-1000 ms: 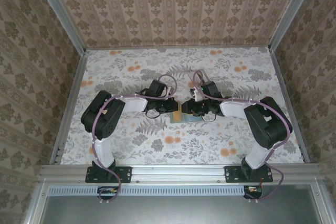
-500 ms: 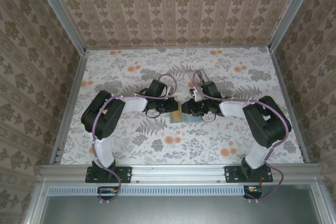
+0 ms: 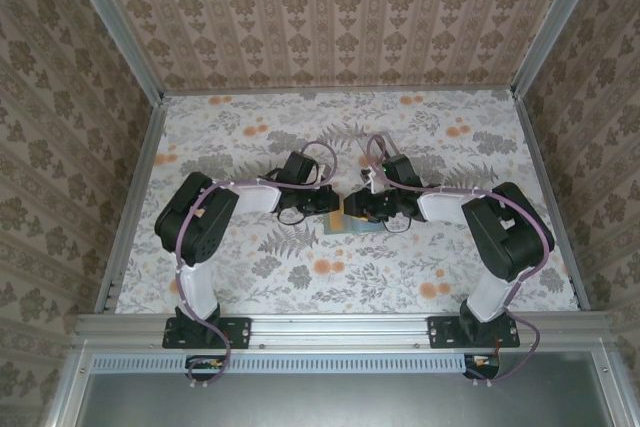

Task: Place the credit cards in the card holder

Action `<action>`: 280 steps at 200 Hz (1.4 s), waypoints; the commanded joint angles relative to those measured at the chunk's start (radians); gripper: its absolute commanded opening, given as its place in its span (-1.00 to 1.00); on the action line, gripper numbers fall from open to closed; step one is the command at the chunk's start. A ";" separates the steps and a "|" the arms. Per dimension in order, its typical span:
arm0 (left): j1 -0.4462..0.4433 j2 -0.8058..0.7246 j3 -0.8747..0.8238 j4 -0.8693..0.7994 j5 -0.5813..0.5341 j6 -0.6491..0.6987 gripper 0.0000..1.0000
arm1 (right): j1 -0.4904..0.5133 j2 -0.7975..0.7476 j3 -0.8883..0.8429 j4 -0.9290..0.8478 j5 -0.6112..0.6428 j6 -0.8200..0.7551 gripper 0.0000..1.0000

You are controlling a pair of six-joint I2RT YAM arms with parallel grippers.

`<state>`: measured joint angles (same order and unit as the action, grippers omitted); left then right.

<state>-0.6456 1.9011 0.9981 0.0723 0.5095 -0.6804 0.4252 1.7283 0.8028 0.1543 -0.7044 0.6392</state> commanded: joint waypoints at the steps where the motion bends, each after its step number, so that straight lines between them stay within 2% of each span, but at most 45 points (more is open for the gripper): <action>1: 0.009 0.018 0.012 -0.016 -0.001 0.021 -0.78 | -0.002 0.011 0.016 -0.001 -0.009 -0.002 -0.16; 26: 0.009 0.018 0.010 -0.016 -0.002 0.020 -0.77 | 0.000 0.016 0.019 -0.011 -0.009 -0.007 -0.15; 45: 0.009 0.018 0.011 -0.014 -0.002 0.018 -0.78 | 0.001 0.015 0.027 -0.025 -0.006 -0.014 0.00; 57: 0.009 0.018 0.012 -0.012 0.000 0.016 -0.77 | 0.003 0.013 0.031 -0.034 -0.003 -0.019 0.01; 134: 0.008 0.010 0.003 -0.006 0.000 0.015 -0.78 | 0.012 0.034 0.048 -0.057 0.021 -0.016 -0.14; 158: 0.008 0.011 0.003 -0.005 -0.002 0.013 -0.78 | 0.017 0.037 0.052 -0.057 0.017 -0.017 -0.02; 175: 0.008 0.011 0.003 -0.005 0.000 0.013 -0.77 | 0.021 0.033 0.054 -0.058 0.017 -0.018 0.00; 215: 0.008 0.010 0.001 0.000 0.000 0.012 -0.78 | 0.023 0.032 0.055 -0.071 0.026 -0.022 -0.21; 280: 0.008 0.010 -0.006 0.001 -0.003 0.013 -0.78 | 0.010 0.007 0.026 -0.038 0.029 -0.009 -0.13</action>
<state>-0.6456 1.9011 0.9981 0.0731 0.5095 -0.6807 0.4419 1.7500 0.8406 0.1059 -0.6857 0.6292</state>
